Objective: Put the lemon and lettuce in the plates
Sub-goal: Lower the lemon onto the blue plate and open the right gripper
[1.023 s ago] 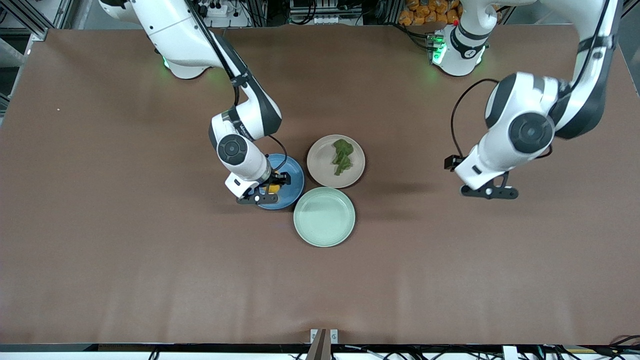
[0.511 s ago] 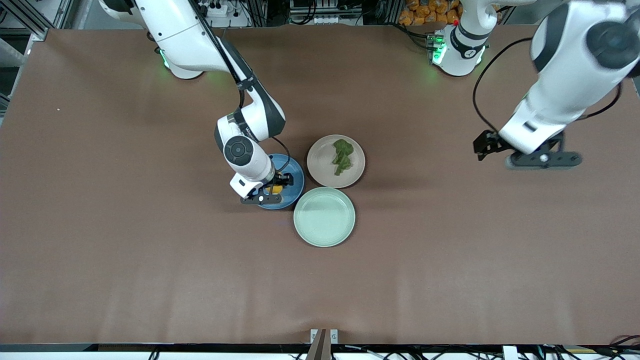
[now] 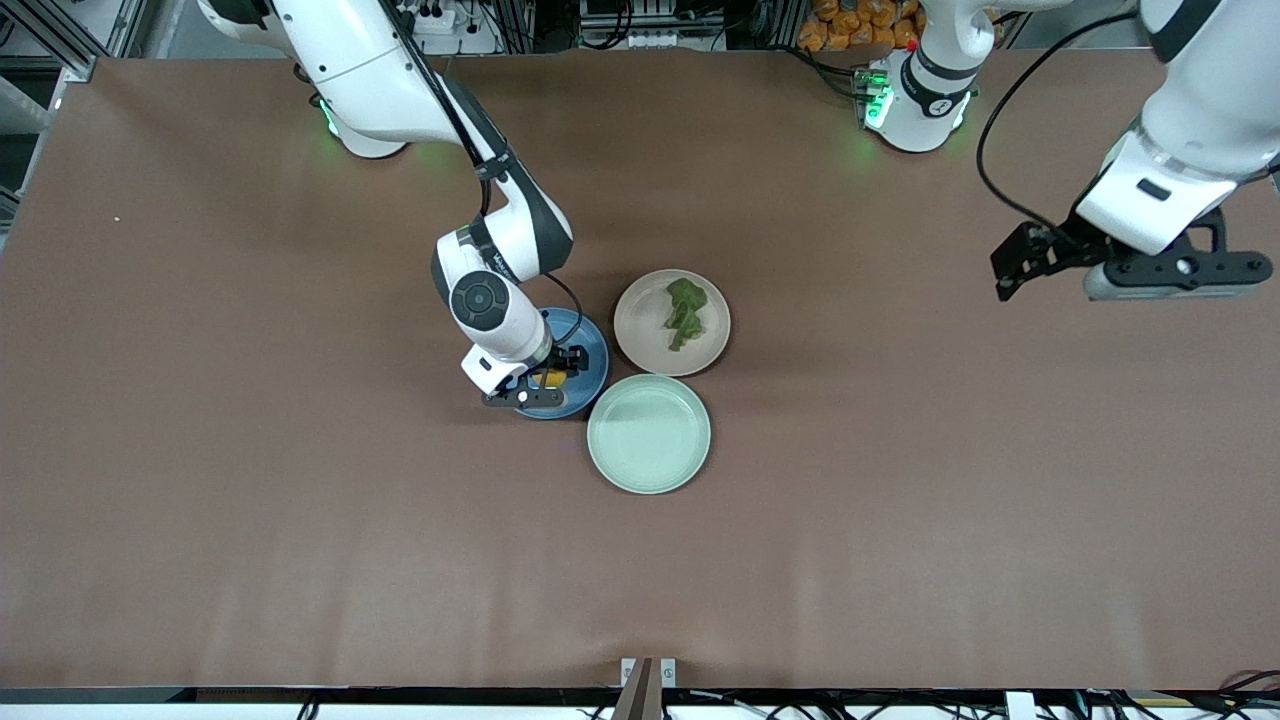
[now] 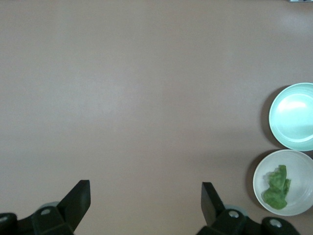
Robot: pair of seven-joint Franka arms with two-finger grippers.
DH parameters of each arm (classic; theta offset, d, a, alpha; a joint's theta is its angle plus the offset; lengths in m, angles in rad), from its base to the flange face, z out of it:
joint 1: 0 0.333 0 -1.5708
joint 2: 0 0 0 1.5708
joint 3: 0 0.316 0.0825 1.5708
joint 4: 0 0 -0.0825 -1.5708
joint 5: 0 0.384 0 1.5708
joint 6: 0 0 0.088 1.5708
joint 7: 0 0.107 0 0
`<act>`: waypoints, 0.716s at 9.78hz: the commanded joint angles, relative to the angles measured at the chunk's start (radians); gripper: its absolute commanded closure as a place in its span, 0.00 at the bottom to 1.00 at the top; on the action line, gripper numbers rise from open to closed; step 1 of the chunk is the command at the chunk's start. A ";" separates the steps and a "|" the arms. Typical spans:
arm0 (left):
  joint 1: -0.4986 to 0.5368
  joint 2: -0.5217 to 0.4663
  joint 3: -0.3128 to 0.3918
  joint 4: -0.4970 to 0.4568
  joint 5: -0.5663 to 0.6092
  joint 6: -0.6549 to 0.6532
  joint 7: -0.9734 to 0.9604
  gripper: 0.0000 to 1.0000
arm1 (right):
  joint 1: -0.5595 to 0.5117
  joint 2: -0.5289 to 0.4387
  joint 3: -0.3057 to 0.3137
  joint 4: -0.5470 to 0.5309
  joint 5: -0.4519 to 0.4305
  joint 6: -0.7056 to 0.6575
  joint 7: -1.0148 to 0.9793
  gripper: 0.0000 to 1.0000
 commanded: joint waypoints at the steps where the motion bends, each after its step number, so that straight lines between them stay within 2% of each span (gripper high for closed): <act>1: -0.007 0.016 0.001 0.093 -0.035 -0.107 0.026 0.00 | 0.010 0.009 -0.008 0.022 0.014 0.001 0.043 0.00; 5: -0.004 0.016 -0.008 0.114 -0.042 -0.200 0.027 0.00 | -0.020 -0.005 -0.009 0.060 0.014 -0.039 0.028 0.00; 7: 0.000 0.018 -0.006 0.143 -0.046 -0.220 0.027 0.00 | -0.046 -0.005 -0.014 0.165 0.008 -0.199 0.026 0.00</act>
